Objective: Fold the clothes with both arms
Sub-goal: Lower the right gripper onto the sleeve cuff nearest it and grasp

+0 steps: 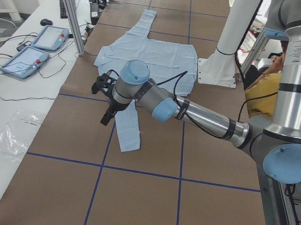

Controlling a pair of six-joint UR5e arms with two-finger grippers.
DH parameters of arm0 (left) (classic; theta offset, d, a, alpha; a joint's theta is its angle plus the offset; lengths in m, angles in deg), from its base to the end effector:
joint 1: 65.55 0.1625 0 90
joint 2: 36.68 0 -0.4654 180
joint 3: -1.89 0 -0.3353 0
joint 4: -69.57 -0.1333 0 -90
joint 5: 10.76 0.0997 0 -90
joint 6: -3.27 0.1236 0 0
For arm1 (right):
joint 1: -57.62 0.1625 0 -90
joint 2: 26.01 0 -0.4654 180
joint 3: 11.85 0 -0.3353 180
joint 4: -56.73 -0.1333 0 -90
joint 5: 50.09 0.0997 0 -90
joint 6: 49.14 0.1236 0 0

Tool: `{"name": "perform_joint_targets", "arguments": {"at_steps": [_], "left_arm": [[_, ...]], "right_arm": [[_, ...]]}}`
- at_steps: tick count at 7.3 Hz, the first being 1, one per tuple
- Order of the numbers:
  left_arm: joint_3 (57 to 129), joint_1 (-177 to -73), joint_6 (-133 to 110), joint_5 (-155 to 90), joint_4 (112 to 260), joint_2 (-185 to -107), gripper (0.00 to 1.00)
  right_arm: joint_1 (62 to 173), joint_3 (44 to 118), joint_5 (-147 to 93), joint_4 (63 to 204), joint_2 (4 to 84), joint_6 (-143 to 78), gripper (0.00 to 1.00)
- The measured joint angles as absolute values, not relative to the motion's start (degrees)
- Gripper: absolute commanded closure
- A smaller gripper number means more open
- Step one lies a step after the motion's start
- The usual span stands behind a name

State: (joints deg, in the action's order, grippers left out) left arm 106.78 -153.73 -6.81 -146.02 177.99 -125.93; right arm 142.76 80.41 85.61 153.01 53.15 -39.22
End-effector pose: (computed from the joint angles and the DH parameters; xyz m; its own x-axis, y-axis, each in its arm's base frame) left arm -0.0312 -0.4511 0.5656 0.6854 0.2508 -0.6836 0.0947 0.9002 0.4251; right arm 0.0003 -0.5253 0.6175 0.6929 0.0287 0.7205 -0.0358 0.9993 -0.0054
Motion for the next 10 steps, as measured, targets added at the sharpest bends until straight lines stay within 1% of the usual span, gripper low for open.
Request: {"name": "perform_joint_targets", "arguments": {"at_steps": [3, 5, 7, 8, 10], "left_arm": [[105.9, -153.6, -8.0, -143.5, 175.5, -123.2, 0.00], [103.1, -153.5, -8.5, -142.7, 175.4, -122.3, 0.00], [103.2, -153.5, -8.7, -143.7, 175.4, -122.5, 0.00], [103.5, -153.4, -9.0, -144.8, 175.6, -122.7, 0.00], [104.2, -153.4, -9.0, -146.2, 175.9, -122.8, 0.00]], "right_arm": [[144.6, 83.3, 86.5, 152.8, 58.0, -39.6, 0.00], [143.3, 84.1, 86.6, 152.8, 59.0, -39.3, 0.00], [140.0, 84.3, 86.5, 152.8, 59.0, -39.3, 0.00], [136.9, 83.4, 86.3, 151.8, 58.7, -39.2, 0.00], [132.3, 77.2, 86.1, 142.1, 58.3, -35.2, 0.01]]}}
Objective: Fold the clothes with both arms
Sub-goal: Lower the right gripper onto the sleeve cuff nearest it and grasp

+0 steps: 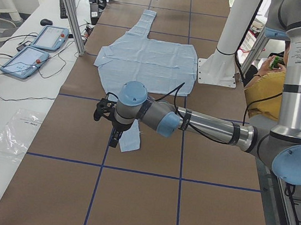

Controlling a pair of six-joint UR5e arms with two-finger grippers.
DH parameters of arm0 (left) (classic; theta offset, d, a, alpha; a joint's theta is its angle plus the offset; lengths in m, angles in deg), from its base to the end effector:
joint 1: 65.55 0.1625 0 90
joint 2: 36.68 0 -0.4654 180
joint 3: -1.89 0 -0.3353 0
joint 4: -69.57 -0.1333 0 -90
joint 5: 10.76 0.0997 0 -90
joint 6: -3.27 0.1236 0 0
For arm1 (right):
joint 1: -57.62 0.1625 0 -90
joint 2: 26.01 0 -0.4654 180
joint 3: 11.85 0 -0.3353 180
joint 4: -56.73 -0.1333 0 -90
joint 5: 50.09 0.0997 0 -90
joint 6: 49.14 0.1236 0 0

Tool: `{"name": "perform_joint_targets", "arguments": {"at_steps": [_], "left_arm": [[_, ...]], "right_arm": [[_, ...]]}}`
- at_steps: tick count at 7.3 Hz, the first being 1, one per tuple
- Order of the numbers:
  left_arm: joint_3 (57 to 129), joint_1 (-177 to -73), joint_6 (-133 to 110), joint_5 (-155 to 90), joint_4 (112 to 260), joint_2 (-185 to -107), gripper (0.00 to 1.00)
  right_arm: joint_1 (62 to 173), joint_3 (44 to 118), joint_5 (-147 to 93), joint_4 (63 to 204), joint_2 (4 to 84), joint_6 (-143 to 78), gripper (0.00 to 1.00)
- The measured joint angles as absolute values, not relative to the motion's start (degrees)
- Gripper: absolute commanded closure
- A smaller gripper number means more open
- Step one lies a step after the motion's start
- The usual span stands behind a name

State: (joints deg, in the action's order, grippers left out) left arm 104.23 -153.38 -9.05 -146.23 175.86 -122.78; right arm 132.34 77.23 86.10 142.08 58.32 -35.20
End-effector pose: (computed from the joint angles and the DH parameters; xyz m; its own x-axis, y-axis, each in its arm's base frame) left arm -0.0290 -0.4282 0.6146 0.6809 0.1234 -0.7219 0.1135 0.9560 0.2705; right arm -0.0872 -0.4867 0.6660 0.6806 -0.0581 0.7303 0.0989 0.9950 -0.0130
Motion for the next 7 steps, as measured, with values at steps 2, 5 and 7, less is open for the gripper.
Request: {"name": "perform_joint_targets", "arguments": {"at_steps": [2, 5, 7], "left_arm": [[104.8, -153.3, -9.1, -146.5, 175.9, -122.8, 0.00], [105.3, -153.1, -9.0, -146.6, 175.9, -122.8, 0.00], [105.8, -153.1, -9.0, -146.6, 175.8, -122.8, 0.00]], "right_arm": [[130.3, 67.4, 85.7, 129.7, 55.6, -26.9, 0.10], [129.5, 56.0, 79.5, 121.5, 49.3, -17.4, 0.15], [129.4, 53.0, 78.0, 120.4, 47.3, -15.5, 0.18]]}}
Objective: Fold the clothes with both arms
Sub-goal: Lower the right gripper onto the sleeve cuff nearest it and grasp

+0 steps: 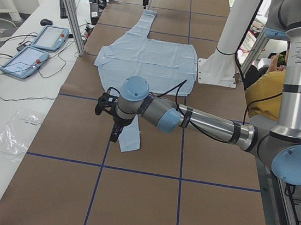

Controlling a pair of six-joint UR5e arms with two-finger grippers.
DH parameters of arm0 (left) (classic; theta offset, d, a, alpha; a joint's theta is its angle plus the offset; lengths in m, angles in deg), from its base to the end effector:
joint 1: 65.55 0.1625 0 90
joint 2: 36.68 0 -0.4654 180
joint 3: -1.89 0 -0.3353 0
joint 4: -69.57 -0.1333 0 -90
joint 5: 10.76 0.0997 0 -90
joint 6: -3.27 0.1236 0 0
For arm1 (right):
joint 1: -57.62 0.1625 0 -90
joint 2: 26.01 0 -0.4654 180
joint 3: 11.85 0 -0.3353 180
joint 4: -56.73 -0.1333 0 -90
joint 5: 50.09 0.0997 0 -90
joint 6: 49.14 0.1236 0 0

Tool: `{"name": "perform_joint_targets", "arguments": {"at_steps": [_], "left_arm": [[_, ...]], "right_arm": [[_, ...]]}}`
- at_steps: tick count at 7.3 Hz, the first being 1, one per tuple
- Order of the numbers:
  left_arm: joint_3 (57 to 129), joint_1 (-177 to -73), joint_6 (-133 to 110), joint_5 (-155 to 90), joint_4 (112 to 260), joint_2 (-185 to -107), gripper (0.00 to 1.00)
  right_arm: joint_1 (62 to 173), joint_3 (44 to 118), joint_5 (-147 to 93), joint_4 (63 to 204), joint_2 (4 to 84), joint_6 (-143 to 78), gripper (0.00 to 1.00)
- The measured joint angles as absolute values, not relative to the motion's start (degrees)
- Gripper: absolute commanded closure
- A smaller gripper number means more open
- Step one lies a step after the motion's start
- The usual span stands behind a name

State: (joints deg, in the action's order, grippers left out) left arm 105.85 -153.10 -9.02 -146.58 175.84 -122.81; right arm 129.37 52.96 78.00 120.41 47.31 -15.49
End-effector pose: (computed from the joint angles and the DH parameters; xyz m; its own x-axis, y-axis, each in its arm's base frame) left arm -0.0264 -0.4278 0.6010 0.6752 0.1494 -0.7224 0.1079 0.9487 0.2971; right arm -0.1305 -0.5781 0.7201 0.7382 0.1467 0.6584 -0.1332 0.9885 -0.0708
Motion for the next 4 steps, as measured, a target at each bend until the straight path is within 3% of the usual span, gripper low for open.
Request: {"name": "perform_joint_targets", "arguments": {"at_steps": [4], "left_arm": [[106.5, -153.1, -8.9, -146.6, 175.7, -122.8, 0.00]], "right_arm": [[128.3, 48.7, 78.1, 117.1, 45.2, -11.2, 0.23]]}}
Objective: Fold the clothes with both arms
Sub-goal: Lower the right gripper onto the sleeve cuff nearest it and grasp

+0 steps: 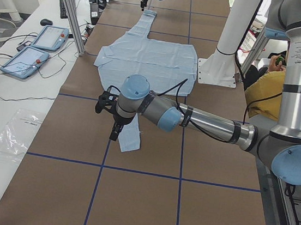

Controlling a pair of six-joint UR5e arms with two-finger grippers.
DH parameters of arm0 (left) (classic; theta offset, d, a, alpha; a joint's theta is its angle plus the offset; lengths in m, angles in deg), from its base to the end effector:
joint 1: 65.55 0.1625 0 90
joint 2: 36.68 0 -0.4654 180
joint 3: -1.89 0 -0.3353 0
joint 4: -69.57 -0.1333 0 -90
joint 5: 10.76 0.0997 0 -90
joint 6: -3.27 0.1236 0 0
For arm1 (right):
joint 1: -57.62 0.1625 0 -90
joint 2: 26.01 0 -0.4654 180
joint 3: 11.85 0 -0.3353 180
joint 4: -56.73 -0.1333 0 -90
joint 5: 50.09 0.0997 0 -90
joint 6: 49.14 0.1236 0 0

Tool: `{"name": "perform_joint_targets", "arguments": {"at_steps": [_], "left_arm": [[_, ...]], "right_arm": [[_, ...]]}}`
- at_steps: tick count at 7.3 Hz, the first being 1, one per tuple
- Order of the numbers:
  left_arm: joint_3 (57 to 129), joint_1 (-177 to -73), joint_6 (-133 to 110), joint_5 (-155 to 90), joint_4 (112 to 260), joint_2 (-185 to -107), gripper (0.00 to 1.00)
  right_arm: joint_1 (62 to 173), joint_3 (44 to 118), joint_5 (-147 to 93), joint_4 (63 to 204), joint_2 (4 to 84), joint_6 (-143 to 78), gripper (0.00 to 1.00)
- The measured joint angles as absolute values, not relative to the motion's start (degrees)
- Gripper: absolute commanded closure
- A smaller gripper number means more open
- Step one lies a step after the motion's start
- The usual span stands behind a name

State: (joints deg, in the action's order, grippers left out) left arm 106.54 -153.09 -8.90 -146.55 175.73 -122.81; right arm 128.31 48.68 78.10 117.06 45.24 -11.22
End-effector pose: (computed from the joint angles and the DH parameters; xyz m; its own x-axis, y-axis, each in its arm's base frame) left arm -0.0264 -0.4274 0.5958 0.6754 0.1586 -0.7202 0.1065 0.9454 0.3082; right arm -0.1463 -0.5897 0.7251 0.7250 0.1940 0.6609 -0.1683 0.9803 -0.1032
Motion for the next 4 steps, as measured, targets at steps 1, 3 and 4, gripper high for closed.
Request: {"name": "perform_joint_targets", "arguments": {"at_steps": [1, 3, 4], "left_arm": [[106.8, -153.1, -8.9, -146.6, 175.7, -122.8, 0.00], [107.3, -153.1, -8.9, -146.6, 175.6, -122.8, 0.00], [107.4, -153.2, -8.9, -146.6, 175.5, -122.8, 0.00]], "right_arm": [[128.2, 48.0, 78.1, 116.7, 45.3, -11.0, 0.25], [128.1, 47.4, 78.2, 116.4, 45.7, -10.9, 0.52], [128.1, 47.3, 78.2, 116.4, 45.9, -10.9, 0.85]]}}
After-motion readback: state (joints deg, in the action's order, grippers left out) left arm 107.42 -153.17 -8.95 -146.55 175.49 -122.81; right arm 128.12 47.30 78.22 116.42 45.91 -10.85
